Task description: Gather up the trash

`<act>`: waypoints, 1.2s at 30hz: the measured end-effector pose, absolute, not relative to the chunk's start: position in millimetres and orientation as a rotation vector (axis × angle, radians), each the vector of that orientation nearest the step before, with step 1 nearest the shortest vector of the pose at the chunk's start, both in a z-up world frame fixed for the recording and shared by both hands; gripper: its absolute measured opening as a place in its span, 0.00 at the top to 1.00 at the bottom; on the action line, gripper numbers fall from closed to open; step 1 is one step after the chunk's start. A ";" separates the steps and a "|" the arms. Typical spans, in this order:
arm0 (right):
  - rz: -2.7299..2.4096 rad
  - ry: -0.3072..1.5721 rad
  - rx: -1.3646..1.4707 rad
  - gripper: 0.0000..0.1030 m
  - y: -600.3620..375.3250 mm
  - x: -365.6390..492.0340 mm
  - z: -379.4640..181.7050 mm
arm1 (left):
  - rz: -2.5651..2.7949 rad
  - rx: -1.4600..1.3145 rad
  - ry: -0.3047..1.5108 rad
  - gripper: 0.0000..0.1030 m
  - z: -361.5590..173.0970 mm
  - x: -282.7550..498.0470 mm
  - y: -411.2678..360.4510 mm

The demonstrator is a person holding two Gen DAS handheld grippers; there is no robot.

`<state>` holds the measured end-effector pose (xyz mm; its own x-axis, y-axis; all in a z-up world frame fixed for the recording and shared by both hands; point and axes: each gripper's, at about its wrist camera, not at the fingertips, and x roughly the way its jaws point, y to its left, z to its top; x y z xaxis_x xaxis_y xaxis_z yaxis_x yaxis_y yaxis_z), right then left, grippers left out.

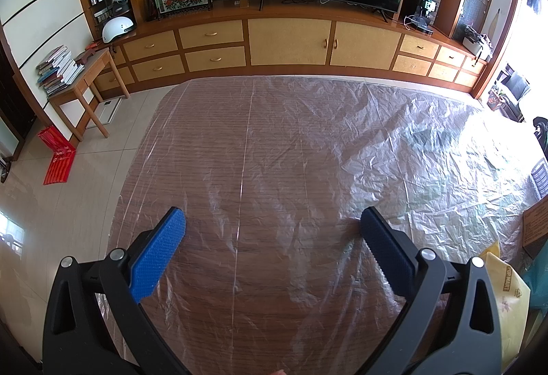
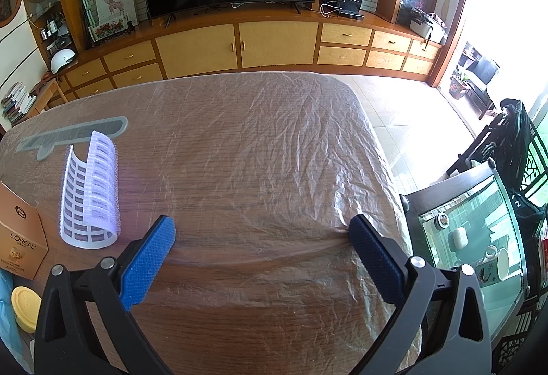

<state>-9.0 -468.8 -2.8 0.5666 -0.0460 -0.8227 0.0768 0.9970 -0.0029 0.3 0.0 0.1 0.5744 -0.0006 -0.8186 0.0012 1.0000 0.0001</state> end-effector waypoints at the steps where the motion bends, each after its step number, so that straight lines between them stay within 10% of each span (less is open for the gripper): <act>1: -0.079 0.968 0.043 0.04 -469.6 -8.7 -1.6 | -0.003 0.003 0.959 0.01 0.2 0.4 0.0; 36: 0.120 0.906 -0.040 0.04 -387.5 3.8 54.2 | -0.353 -0.008 0.930 0.01 80.2 -203.8 -83.9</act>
<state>3.8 -387.5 54.2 0.6106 0.0871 -0.7872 -0.1212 0.9925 0.0157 -203.8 -83.9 80.2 0.5448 -0.3013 -0.7826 0.2945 0.9425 -0.1578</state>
